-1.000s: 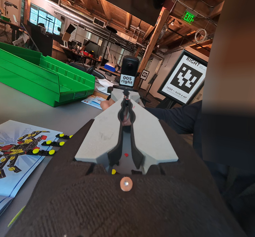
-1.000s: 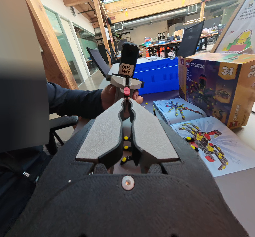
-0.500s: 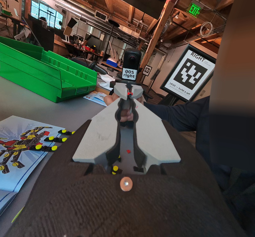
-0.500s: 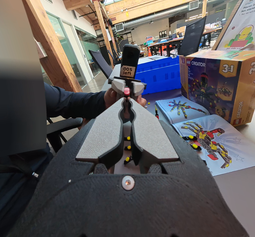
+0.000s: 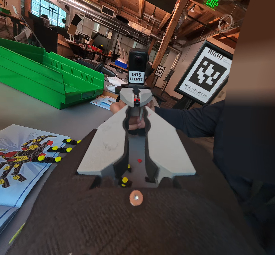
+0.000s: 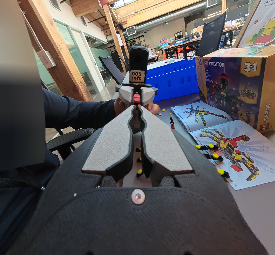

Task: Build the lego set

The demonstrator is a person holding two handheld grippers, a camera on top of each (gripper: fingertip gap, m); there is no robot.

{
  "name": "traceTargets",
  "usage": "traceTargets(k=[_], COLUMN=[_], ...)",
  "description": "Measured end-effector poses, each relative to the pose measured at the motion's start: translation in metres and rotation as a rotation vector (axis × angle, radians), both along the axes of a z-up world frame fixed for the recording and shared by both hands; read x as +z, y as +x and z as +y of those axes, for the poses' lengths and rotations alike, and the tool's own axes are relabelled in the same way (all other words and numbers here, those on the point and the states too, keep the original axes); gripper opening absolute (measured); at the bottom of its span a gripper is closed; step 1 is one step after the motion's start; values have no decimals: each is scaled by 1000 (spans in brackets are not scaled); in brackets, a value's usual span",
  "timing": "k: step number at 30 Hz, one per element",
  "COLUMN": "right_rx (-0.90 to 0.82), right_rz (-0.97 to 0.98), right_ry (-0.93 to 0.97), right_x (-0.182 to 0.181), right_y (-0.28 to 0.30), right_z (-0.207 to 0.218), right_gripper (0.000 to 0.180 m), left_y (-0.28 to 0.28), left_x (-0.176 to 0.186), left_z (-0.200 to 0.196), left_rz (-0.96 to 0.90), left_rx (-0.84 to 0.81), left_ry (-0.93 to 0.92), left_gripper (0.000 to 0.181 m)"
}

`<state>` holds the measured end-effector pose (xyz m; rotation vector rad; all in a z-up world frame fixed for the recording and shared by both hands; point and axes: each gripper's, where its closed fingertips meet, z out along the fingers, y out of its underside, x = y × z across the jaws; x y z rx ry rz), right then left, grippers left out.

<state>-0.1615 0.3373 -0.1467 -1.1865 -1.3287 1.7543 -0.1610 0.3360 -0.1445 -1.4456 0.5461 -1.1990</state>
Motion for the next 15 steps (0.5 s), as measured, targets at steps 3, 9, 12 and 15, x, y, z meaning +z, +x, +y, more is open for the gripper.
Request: traceTargets(k=[3,9,12,15], right_rx=[15,2,4,10], right_rz=[1,-20,-25,-25], right_ry=[10,38,42,62], right_x=[-1,-6,-7,-8], right_y=[-1,-2,-2,-3], right_z=[-5,-3,-4,-7], right_gripper=[0,0,0,0], left_y=[-1,6,5,4], left_x=[-3,-9,-7,-5], left_z=[0,-1,0,-2], left_rz=[72,74,70,75], left_rx=[49,7,12,14], left_ry=[79,25,24,56], left_gripper=[0,8,10,4])
